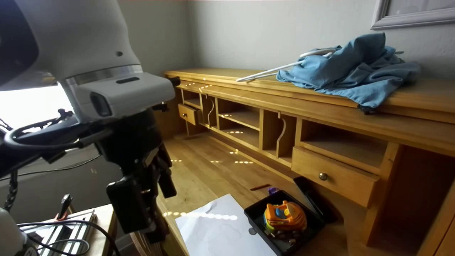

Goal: Use the blue cloth to clean the cabinet

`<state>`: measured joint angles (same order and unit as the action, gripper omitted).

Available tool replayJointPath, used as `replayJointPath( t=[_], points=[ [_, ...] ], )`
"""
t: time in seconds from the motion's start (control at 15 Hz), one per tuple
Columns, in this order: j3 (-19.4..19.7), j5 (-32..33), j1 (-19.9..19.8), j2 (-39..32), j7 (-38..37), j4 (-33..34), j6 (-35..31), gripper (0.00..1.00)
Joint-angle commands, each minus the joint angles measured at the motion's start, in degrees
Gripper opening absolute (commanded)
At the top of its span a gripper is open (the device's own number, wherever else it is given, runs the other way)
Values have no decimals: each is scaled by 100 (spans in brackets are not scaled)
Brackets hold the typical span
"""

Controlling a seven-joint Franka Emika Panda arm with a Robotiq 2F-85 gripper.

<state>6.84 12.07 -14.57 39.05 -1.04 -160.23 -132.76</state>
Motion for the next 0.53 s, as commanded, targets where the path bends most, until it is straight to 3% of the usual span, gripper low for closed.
replayJointPath(
  t=[0.0,0.47],
  points=[
    [147,-348,160,80,74,208,14,100],
    [397,-1444,510,303,-46,1062,-593,100]
  ],
)
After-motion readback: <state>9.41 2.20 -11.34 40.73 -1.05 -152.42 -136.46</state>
